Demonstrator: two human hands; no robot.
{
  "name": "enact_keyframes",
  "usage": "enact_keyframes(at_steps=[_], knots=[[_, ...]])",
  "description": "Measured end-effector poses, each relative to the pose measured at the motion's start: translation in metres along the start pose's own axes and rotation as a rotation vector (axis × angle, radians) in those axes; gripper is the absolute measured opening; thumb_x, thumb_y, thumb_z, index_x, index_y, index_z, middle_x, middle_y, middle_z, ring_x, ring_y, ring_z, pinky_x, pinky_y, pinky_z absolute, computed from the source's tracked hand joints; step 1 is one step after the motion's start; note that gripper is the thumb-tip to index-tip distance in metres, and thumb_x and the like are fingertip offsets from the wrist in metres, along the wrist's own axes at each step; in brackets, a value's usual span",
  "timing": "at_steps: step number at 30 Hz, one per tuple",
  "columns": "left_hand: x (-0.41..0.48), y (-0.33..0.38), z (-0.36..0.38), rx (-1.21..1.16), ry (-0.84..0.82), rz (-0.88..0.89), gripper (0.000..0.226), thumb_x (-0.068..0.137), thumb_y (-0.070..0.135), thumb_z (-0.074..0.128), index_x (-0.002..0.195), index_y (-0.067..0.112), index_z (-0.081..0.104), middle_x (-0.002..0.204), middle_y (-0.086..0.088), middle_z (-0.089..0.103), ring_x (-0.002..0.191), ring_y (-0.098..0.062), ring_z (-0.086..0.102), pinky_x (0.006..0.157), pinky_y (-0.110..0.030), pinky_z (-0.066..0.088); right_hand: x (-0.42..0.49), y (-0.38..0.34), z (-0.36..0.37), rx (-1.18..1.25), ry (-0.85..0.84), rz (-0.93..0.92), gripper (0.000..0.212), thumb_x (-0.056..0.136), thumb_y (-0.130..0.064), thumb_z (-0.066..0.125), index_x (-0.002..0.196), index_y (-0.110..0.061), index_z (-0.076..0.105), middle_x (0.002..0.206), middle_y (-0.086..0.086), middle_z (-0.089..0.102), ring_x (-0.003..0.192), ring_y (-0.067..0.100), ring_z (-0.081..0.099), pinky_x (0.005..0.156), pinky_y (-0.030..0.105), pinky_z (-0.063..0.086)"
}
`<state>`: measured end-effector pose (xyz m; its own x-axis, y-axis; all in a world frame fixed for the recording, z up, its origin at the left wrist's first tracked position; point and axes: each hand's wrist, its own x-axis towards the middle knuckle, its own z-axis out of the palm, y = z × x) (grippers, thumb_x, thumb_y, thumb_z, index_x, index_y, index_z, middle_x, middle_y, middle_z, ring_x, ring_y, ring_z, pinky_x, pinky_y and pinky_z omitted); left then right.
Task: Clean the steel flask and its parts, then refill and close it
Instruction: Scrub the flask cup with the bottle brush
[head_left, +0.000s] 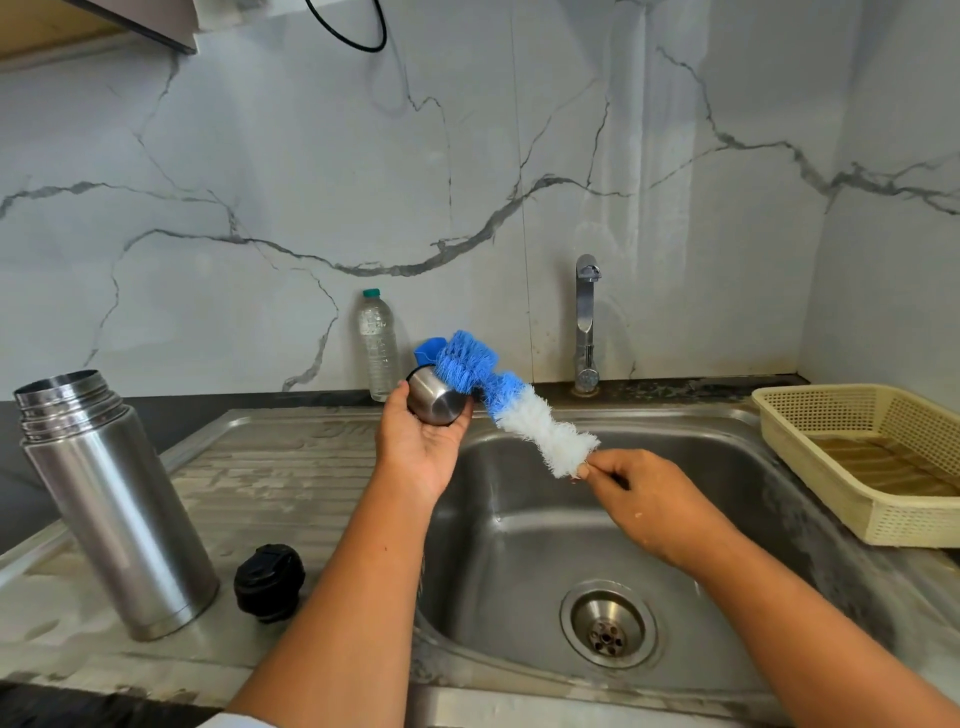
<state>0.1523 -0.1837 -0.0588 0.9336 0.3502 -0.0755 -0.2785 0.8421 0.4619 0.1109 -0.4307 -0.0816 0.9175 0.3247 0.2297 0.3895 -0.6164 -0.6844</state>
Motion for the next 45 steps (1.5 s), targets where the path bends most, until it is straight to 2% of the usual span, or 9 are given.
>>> enact_keyframes(at_steps=[7, 16, 22, 28, 32, 34, 37, 41, 45], knots=[[-0.007, -0.013, 0.003, 0.118, 0.013, -0.005, 0.035, 0.101, 0.023, 0.063, 0.13, 0.003, 0.057, 0.131, -0.023, 0.061, 0.111, -0.037, 0.065, 0.098, -0.051, 0.054, 0.0, -0.004, -0.001, 0.029, 0.008, 0.044, 0.026, 0.104, -0.037, 0.051, 0.092, -0.028, 0.072, 0.067, -0.004, 0.061, 0.053, 0.006, 0.048, 0.051, 0.02, 0.04], [-0.007, -0.013, 0.003, 0.181, 0.001, -0.014, 0.043, 0.096, 0.026, 0.068, 0.132, 0.004, 0.058, 0.132, -0.024, 0.061, 0.12, -0.04, 0.063, 0.091, -0.055, 0.058, -0.001, -0.008, 0.0, 0.011, 0.039, 0.068, 0.033, 0.104, -0.036, 0.052, 0.076, -0.027, 0.067, 0.061, -0.006, 0.054, 0.048, 0.006, 0.044, 0.045, 0.017, 0.036], [-0.006, -0.008, -0.004, 0.128, 0.006, -0.007, 0.041, 0.091, 0.022, 0.077, 0.123, 0.002, 0.059, 0.131, -0.024, 0.062, 0.121, -0.039, 0.064, 0.102, -0.055, 0.054, -0.002, -0.008, 0.002, -0.022, -0.011, 0.066, 0.033, 0.105, -0.036, 0.051, 0.084, -0.018, 0.069, 0.065, -0.003, 0.055, 0.054, 0.008, 0.046, 0.052, 0.023, 0.04], [-0.012, -0.006, 0.004, 0.122, 0.04, 0.054, 0.041, 0.09, 0.04, 0.076, 0.12, 0.014, 0.063, 0.132, -0.015, 0.065, 0.122, -0.029, 0.062, 0.106, -0.035, 0.05, -0.003, -0.007, 0.001, -0.028, -0.005, 0.051, 0.032, 0.104, -0.037, 0.051, 0.088, -0.017, 0.071, 0.067, -0.001, 0.058, 0.055, 0.008, 0.046, 0.054, 0.024, 0.041], [-0.009, -0.004, 0.003, 0.016, 0.031, 0.012, 0.051, 0.099, 0.047, 0.063, 0.132, 0.009, 0.056, 0.132, -0.024, 0.059, 0.121, -0.041, 0.06, 0.102, -0.046, 0.054, -0.003, -0.009, 0.002, -0.018, 0.006, 0.059, 0.033, 0.105, -0.036, 0.051, 0.088, -0.015, 0.07, 0.065, 0.0, 0.057, 0.054, 0.009, 0.045, 0.053, 0.024, 0.041], [-0.01, -0.002, 0.006, -0.031, -0.002, -0.005, 0.048, 0.104, 0.04, 0.055, 0.137, 0.006, 0.054, 0.132, -0.027, 0.059, 0.118, -0.043, 0.06, 0.093, -0.049, 0.057, -0.003, -0.009, 0.001, -0.01, 0.023, 0.056, 0.03, 0.105, -0.036, 0.051, 0.091, -0.018, 0.071, 0.069, 0.005, 0.062, 0.054, 0.009, 0.047, 0.053, 0.025, 0.042], [-0.011, -0.002, 0.005, -0.041, -0.058, -0.037, 0.041, 0.105, 0.025, 0.051, 0.139, 0.003, 0.053, 0.135, -0.027, 0.06, 0.116, -0.043, 0.065, 0.099, -0.051, 0.055, -0.004, -0.013, 0.0, 0.01, 0.031, 0.057, 0.03, 0.104, -0.036, 0.05, 0.09, -0.02, 0.07, 0.066, 0.0, 0.061, 0.05, 0.005, 0.046, 0.05, 0.021, 0.041], [-0.015, -0.012, 0.007, 0.077, -0.097, -0.073, 0.027, 0.105, 0.018, 0.057, 0.126, 0.002, 0.059, 0.134, -0.012, 0.064, 0.122, -0.036, 0.066, 0.097, -0.057, 0.055, -0.004, -0.019, 0.003, 0.05, 0.023, 0.065, 0.032, 0.103, -0.032, 0.047, 0.08, -0.017, 0.063, 0.059, -0.007, 0.053, 0.046, 0.004, 0.042, 0.047, 0.017, 0.035], [-0.007, 0.001, 0.003, -0.033, -0.02, 0.02, 0.026, 0.103, 0.022, 0.062, 0.12, 0.003, 0.06, 0.135, -0.023, 0.064, 0.118, -0.038, 0.065, 0.105, -0.057, 0.051, -0.004, -0.013, 0.002, -0.002, -0.047, 0.078, 0.031, 0.105, -0.032, 0.046, 0.085, -0.021, 0.066, 0.062, -0.006, 0.054, 0.049, 0.006, 0.044, 0.044, 0.015, 0.035]])
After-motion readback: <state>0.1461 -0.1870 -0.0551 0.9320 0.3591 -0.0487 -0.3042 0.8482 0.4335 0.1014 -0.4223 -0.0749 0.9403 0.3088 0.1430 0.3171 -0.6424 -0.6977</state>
